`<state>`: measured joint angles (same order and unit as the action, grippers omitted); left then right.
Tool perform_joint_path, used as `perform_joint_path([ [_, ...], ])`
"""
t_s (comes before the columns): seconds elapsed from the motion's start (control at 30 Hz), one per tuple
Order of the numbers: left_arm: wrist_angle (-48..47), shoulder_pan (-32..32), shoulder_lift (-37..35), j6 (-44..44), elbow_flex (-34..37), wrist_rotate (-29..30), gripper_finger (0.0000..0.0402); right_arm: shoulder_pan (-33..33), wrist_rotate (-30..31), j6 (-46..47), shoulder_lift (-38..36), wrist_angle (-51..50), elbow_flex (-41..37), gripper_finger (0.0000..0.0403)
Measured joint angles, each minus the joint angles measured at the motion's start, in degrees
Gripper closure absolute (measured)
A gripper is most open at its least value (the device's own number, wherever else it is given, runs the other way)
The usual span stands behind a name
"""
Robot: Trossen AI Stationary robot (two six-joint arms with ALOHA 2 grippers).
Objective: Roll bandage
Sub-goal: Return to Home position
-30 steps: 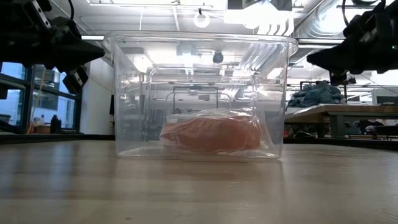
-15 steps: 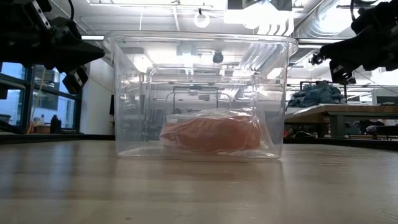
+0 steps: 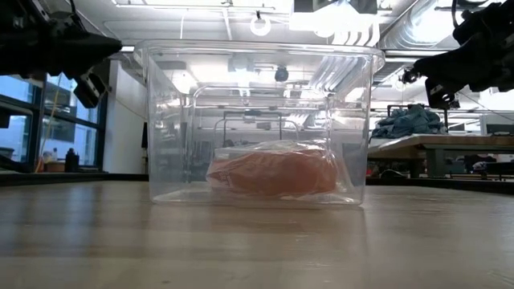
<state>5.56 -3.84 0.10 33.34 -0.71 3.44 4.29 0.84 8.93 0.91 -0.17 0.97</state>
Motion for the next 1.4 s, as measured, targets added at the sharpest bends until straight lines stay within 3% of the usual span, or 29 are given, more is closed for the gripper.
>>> perform_joint_path([
  [0.13, 0.12, -0.04, 0.06, -0.92, 0.01, 0.01, 0.04, 0.0, 0.0, 0.0, 0.3, -0.01, 0.0, 0.0403],
  [0.37, -4.43, -0.63, 0.11, -28.74, 0.0, 2.16, 0.04, 0.0, 0.0, 0.0, 0.7, -0.06, 0.02, 0.0403],
  [0.5, -4.35, -0.68, 0.07, -38.66, -0.02, 2.69, 0.0401, 0.0, 0.0, 0.0, 0.66, -0.07, 0.02, 0.0403],
  [0.9, -4.47, 0.17, 1.02, -32.12, 0.0, 1.79, 0.0401, 0.0, -0.01, 0.0, 0.63, -0.07, 0.02, 0.0403],
  [1.4, -4.46, 0.17, 1.02, -32.02, 0.0, 1.82, 0.0401, 0.0, 0.0, 0.0, 0.63, -0.09, 0.02, 0.0403],
])
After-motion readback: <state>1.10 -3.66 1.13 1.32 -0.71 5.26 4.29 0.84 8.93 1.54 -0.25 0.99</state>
